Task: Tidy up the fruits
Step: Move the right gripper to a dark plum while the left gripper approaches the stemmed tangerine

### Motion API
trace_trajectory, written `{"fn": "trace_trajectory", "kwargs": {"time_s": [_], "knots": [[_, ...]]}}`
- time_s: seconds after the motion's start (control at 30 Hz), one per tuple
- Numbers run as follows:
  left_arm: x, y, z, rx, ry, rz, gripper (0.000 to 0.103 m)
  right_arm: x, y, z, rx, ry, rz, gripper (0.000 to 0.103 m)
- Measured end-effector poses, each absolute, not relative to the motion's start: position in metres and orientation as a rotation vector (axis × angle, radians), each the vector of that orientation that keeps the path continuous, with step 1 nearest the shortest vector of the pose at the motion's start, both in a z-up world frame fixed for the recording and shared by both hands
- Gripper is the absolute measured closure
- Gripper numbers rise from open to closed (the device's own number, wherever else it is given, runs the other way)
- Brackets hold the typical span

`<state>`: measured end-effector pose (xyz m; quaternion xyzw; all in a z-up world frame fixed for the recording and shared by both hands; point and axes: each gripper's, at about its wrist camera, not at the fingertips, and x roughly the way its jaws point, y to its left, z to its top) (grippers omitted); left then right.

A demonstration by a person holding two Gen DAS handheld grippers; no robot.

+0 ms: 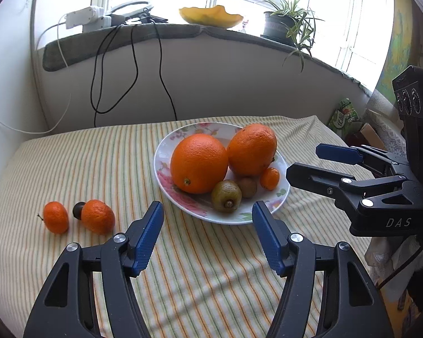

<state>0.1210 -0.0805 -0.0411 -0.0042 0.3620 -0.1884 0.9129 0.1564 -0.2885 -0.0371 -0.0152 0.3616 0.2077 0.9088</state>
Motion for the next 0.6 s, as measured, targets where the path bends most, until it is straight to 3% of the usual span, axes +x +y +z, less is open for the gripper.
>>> {"fn": "trace_trajectory", "kwargs": {"time_s": [0.17,0.6], "knots": [[0.115,-0.055,-0.043,-0.010,0.743,-0.342,0.035,0.150,-0.281,-0.031,-0.043,0.729,0.442,0.010],[0.108,0.021,-0.053,-0.071,0.747,-0.209,0.035,0.135,-0.239,-0.025,-0.081,0.704,0.562,0.010]]}}
